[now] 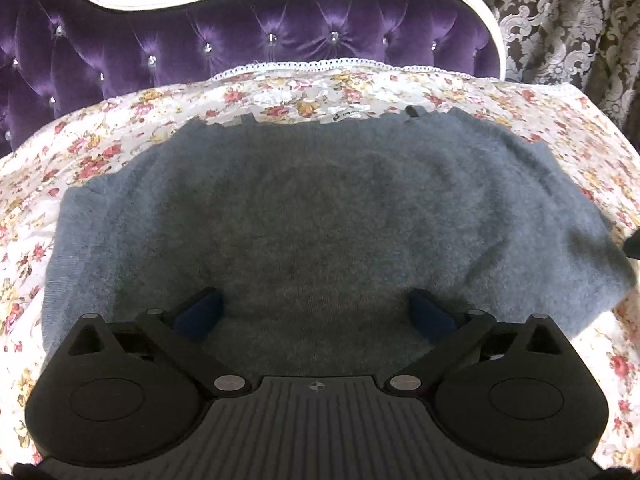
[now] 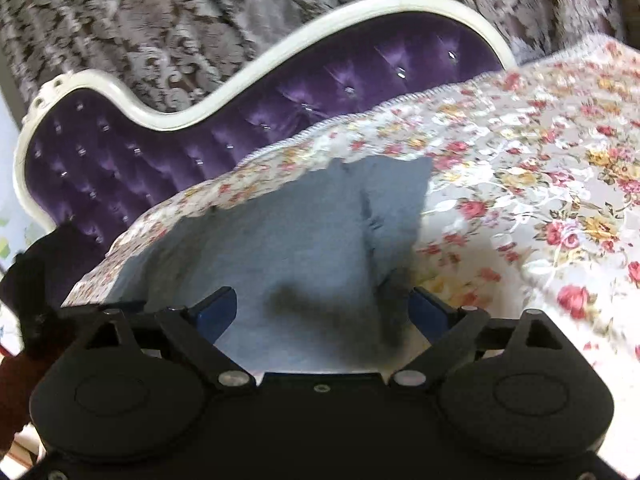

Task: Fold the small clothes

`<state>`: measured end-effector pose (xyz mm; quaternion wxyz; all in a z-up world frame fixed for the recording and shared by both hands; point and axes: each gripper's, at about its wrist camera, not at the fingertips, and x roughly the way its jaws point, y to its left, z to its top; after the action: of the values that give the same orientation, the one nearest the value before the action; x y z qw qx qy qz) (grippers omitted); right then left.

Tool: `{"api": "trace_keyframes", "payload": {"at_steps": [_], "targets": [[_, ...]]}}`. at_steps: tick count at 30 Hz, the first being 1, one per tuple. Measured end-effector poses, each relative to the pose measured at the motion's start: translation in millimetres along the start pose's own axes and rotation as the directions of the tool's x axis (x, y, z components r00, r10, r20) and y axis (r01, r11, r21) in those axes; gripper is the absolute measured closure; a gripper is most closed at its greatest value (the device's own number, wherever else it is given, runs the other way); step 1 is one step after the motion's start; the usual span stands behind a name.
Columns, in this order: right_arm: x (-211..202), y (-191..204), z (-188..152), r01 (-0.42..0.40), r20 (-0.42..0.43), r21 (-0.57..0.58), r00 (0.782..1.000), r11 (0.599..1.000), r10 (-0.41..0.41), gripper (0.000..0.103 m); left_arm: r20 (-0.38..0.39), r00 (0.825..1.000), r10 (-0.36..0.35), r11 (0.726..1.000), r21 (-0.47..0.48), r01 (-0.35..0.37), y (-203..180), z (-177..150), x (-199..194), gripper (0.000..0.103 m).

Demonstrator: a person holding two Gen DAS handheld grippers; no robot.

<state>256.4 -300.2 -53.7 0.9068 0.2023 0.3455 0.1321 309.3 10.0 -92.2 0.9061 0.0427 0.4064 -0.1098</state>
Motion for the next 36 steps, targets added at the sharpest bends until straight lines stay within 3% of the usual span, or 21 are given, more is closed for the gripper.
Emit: {"api": "trace_keyframes", "payload": {"at_steps": [3,14,17,21,24,26,31,36], "targets": [[12.4,-13.8,4.5,-0.013,-0.028,0.029,1.000,0.999,0.014,0.009,0.001,1.000,0.001,1.000,-0.003,-0.001,0.2,-0.5,0.2,0.000],[57.1,-21.4,25.5,-0.211,-0.061,0.112,0.974,0.971,0.218,0.003,-0.001,1.000,0.003,1.000,-0.010,-0.003,1.3,1.1,0.0,0.000],[67.1,-21.7,30.5,-0.227,-0.058,0.135,0.970,0.965,0.236,0.003,0.006,1.000,0.007,1.000,-0.011,-0.007,0.3,0.6,-0.8,0.000],[71.4,-14.9,31.5,-0.212,-0.078,0.083,0.973,0.974,0.218,0.003,-0.005,1.000,-0.001,1.000,-0.027,0.001,1.6,7.2,-4.1,0.001],[71.3,-14.1,31.0,-0.216,-0.081,0.057,0.972,0.975,0.220,0.003,-0.008,1.000,-0.026,0.995,-0.092,0.025,7.0,23.7,-11.1,0.012],[71.6,-16.5,31.4,-0.224,-0.077,0.066,0.970,0.972,0.229,0.003,0.016,0.999,-0.048,0.991,-0.123,0.049,9.3,35.6,-13.9,0.012],[71.7,-17.4,32.7,-0.230,-0.081,0.071,0.969,0.971,0.235,0.003,0.035,0.999,0.031,0.992,-0.121,-0.026,4.0,63.6,3.0,0.012],[69.6,-17.8,32.4,-0.235,-0.084,0.080,0.967,0.969,0.241,0.004,-0.041,0.995,0.096,0.989,-0.110,-0.100,0.7,63.8,41.1,0.009]]}}
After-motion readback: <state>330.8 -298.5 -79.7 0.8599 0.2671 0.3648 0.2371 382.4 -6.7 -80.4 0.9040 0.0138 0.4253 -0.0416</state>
